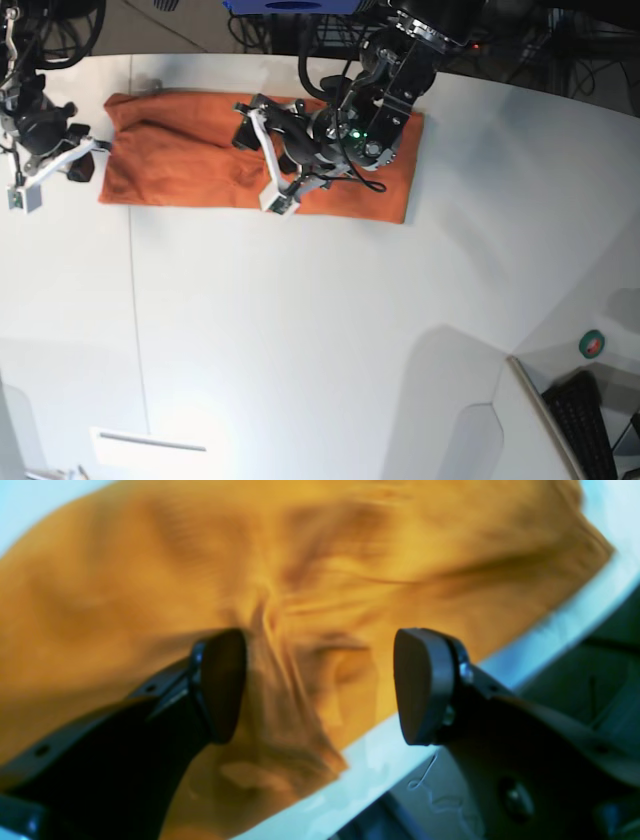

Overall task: Layout the t-shirt on the table in an organized manner, then fold the t-shirt properly
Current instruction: 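Lower the folded end onto the strip and press it with the left gripper, then grasp both ends of the orange strip with the left and right grippers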

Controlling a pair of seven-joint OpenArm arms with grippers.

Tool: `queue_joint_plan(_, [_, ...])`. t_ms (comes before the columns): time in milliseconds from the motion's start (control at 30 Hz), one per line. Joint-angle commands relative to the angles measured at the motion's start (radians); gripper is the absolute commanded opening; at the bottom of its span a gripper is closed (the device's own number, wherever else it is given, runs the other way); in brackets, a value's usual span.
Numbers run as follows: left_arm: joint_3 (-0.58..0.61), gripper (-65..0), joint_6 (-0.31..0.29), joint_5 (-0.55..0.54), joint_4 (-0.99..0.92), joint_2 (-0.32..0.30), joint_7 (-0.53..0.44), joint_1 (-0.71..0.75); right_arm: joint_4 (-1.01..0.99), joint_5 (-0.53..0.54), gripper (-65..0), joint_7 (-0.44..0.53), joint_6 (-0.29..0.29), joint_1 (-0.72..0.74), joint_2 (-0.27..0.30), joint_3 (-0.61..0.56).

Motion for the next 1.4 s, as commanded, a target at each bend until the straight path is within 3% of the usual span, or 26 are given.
queue_joint_plan(0, [0.005,-21.6,-0.003,-0.011,0.030,0.006,-0.012,-0.012,0.016,0.009,-65.0,0.017,0.005,0.003,0.013,0.008])
queue_joint_plan(200, [-0.116,-21.7,-0.003,-0.011,0.220,-0.037,0.008,0.064,0.016,0.011,-65.0,0.017,0.005,0.000,0.013,0.008])
queue_joint_plan(333, [-0.323,-23.4,-0.005,-0.011,0.305,-0.093,0.041,0.133,0.016,0.014,-65.0,0.020,0.005,0.001,0.013,0.012])
queue_joint_plan(433, [-0.503,-41.6,-0.008,-0.011,0.293,-0.131,0.038,0.166,0.016,0.016,-65.0,0.017,0.005,0.015,-0.033,0.058])
queue_joint_plan(500, [-0.612,-63.4,-0.034,-0.011,0.273,-0.152,0.038,0.179,0.016,0.014,-65.0,0.016,0.008,0.030,-0.064,0.100])
queue_joint_plan(567, [-0.697,-65.0,-0.092,-0.011,0.250,-0.175,0.038,0.180,0.016,0.014,-65.0,0.016,0.008,0.033,-0.071,0.118])
queue_joint_plan(600, [-0.744,-65.0,-0.115,-0.011,0.236,-0.180,0.037,0.180,0.016,0.016,-61.1,0.016,0.008,0.033,-0.071,0.120])
queue_joint_plan(667, [-0.849,-65.0,-0.163,-0.011,0.204,-0.182,0.037,0.176,0.016,0.042,-40.4,0.019,0.016,0.033,-0.073,0.123])
queue_joint_plan(733, [-0.932,-65.0,-0.215,-0.011,0.165,-0.182,0.034,0.169,-0.007,0.144,-22.5,0.017,0.074,0.032,-0.073,0.163])
queue_joint_plan(800, [-0.984,-65.0,-0.247,-0.008,0.133,-0.182,0.003,0.154,-0.091,0.256,-12.5,0.016,0.169,0.035,-0.065,0.192])
queue_joint_plan(867, [-0.998,-65.0,-0.255,-0.002,0.084,-0.191,-0.052,0.151,-0.202,0.322,-9.9,0.005,0.240,0.061,-0.039,0.196])
queue_joint_plan(1000, [-0.995,-65.0,-0.255,-0.009,0.001,-0.215,-0.146,0.151,-0.389,0.327,-10.1,-0.081,0.312,0.119,-0.007,0.199])
queue_joint_plan(1100, [-0.974,-65.0,-0.255,-0.008,-0.034,-0.214,-0.195,0.145,-0.466,0.325,-10.1,-0.086,0.378,0.142,-0.005,0.199])
queue_joint_plan(1367, [-0.757,-65.0,-0.249,-0.006,-0.042,-0.208,-0.299,0.143,-0.512,0.325,-10.1,-0.130,0.387,0.152,-0.008,0.189])
